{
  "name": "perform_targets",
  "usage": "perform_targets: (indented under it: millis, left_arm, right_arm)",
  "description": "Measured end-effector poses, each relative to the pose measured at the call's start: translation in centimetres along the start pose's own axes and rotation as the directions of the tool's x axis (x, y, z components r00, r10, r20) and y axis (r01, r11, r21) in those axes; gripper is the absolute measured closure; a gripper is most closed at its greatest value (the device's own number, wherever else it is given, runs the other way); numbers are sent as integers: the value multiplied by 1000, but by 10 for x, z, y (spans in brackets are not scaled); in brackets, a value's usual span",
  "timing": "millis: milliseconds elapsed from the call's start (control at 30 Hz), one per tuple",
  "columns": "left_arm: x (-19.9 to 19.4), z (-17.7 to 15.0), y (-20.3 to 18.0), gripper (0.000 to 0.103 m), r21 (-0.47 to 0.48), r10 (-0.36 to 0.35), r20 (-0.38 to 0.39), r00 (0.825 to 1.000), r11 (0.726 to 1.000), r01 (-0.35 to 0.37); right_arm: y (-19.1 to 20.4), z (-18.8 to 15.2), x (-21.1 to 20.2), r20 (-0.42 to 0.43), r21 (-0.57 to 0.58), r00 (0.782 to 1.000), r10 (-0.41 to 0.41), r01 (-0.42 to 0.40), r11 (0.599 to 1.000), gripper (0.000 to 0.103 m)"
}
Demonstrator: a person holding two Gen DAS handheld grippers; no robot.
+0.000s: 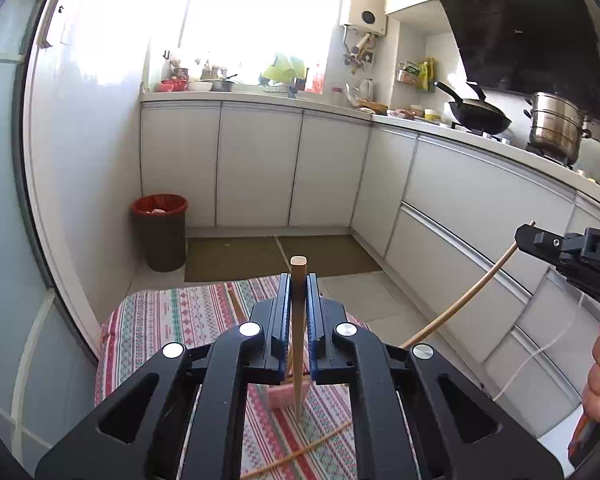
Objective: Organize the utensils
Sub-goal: 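Lift both chopsticks upright and carry them over the pink basket, then lower both chopsticks into the pink basket and open both grippers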
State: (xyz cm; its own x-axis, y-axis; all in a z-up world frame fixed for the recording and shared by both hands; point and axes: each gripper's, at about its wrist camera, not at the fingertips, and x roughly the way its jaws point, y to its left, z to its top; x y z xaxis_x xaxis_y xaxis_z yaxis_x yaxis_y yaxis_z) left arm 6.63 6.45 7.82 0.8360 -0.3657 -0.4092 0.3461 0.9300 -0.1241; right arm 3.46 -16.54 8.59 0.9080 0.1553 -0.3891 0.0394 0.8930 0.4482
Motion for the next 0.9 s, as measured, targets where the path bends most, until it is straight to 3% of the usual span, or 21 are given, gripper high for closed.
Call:
perform_targets:
  millis: [267, 467, 500, 567, 900]
  left_arm:
    - [49, 14, 8, 97, -18, 37, 5, 999, 999, -37]
    - [86, -1, 19, 96, -35, 44, -41, 998, 998, -45]
    - [90, -5, 22, 92, -44, 43, -54, 998, 998, -46]
    - [93, -11, 26, 84, -56, 52, -59, 997, 997, -55]
    - [72, -19, 42, 81, -124, 54, -24, 998, 991, -57]
  right_arm:
    - [5, 15, 56, -22, -20, 1000, -13, 13, 1000, 98]
    - [6, 8, 90, -41, -48, 998, -48, 46, 998, 98]
    - [6, 6, 94, -46, -52, 997, -54, 52, 997, 98]
    - [6, 3, 102, -63, -54, 996, -60, 56, 997, 98]
    - [15, -3, 125, -77, -86, 993, -87, 81, 993, 98]
